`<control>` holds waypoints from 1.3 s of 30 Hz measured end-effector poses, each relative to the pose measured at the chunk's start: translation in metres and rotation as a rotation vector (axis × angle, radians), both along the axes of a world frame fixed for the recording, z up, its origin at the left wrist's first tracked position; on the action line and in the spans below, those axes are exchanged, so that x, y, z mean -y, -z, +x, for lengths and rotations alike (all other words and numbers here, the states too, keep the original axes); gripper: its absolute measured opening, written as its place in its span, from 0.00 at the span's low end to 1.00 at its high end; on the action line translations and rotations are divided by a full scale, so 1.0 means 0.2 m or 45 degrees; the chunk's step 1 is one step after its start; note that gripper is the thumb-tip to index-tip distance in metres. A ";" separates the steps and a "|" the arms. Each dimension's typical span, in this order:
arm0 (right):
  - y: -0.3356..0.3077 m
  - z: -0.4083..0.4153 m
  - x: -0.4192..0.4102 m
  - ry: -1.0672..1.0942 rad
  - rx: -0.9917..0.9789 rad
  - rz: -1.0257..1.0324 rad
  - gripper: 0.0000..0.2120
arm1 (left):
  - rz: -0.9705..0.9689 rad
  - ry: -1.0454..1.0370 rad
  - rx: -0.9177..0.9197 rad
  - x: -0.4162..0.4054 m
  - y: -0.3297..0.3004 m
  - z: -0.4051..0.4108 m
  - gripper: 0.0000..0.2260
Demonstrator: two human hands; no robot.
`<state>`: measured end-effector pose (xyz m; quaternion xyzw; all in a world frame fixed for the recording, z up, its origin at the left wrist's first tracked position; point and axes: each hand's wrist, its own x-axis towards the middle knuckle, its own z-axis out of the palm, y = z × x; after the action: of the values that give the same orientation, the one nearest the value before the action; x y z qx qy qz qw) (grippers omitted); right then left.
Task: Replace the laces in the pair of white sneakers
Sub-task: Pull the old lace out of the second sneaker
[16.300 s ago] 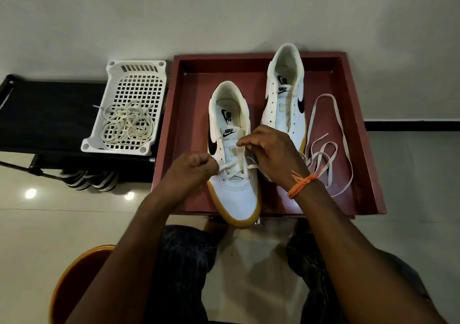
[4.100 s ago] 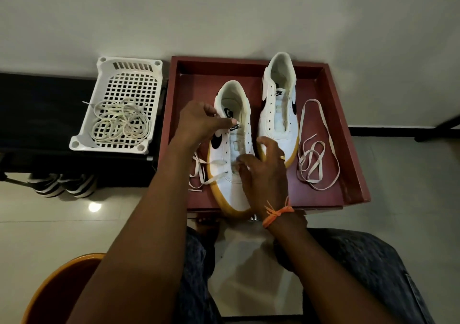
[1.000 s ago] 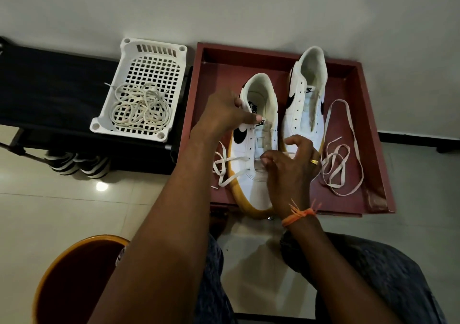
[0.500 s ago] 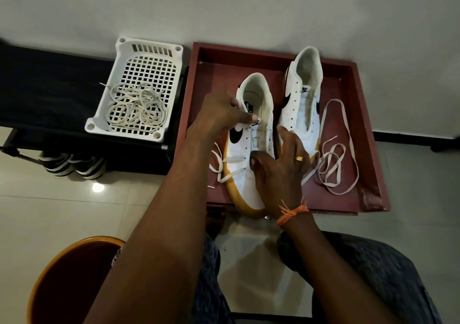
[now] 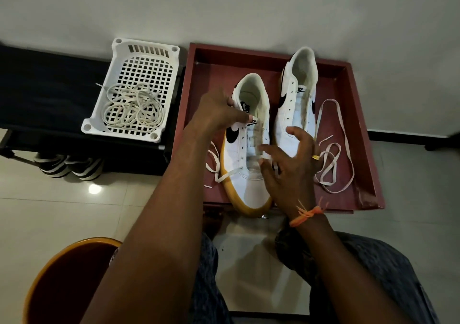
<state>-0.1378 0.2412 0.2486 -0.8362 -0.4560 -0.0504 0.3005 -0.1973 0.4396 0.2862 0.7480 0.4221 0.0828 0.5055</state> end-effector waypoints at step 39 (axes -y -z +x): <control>0.13 0.10 0.02 0.405 -0.722 0.407 0.06 | -0.260 0.075 -0.245 0.08 0.01 0.01 0.19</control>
<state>-0.1176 0.2381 0.2224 -0.8199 -0.2049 0.0670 0.5303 -0.1945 0.4244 0.2852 0.7092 0.4527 -0.0476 0.5383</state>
